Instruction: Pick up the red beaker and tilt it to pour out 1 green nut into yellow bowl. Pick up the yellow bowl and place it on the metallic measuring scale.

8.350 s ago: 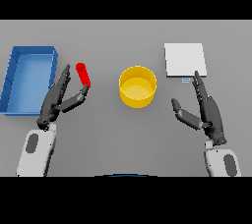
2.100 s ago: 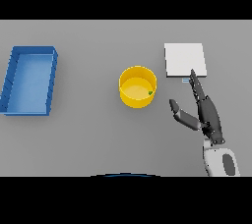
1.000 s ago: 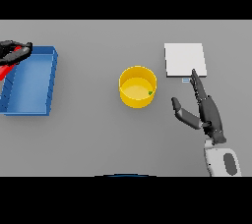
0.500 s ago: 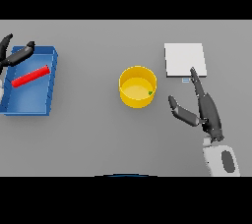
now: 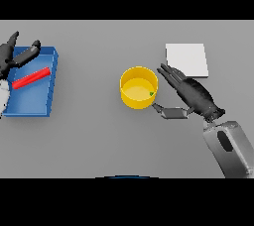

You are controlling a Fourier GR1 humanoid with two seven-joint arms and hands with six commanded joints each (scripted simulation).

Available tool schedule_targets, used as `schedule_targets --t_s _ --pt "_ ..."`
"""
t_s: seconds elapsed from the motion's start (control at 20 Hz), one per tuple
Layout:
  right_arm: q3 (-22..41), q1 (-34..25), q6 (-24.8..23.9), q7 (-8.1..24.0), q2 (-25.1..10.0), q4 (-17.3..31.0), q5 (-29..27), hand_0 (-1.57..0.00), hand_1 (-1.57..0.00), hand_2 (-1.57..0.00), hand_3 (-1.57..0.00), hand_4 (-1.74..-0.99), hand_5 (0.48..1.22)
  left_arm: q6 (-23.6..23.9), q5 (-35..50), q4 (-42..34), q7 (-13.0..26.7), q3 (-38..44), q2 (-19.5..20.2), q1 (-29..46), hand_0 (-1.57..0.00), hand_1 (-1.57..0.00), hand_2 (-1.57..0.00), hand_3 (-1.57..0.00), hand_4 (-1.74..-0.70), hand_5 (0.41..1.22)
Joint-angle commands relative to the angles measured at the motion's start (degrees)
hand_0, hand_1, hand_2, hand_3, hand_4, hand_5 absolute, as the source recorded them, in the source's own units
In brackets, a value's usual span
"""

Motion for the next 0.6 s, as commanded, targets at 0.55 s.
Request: schedule_targets --t_s 0.55 --pt "14.21 -17.43 8.89 -8.4 -2.51 14.51 13.19 0.0 0.0 0.0 0.0 -1.157 0.644 -1.46 1.12 -0.53 -1.34 0.72 0.87 1.07 0.0 0.0 0.0 0.0 -0.81 0.696"
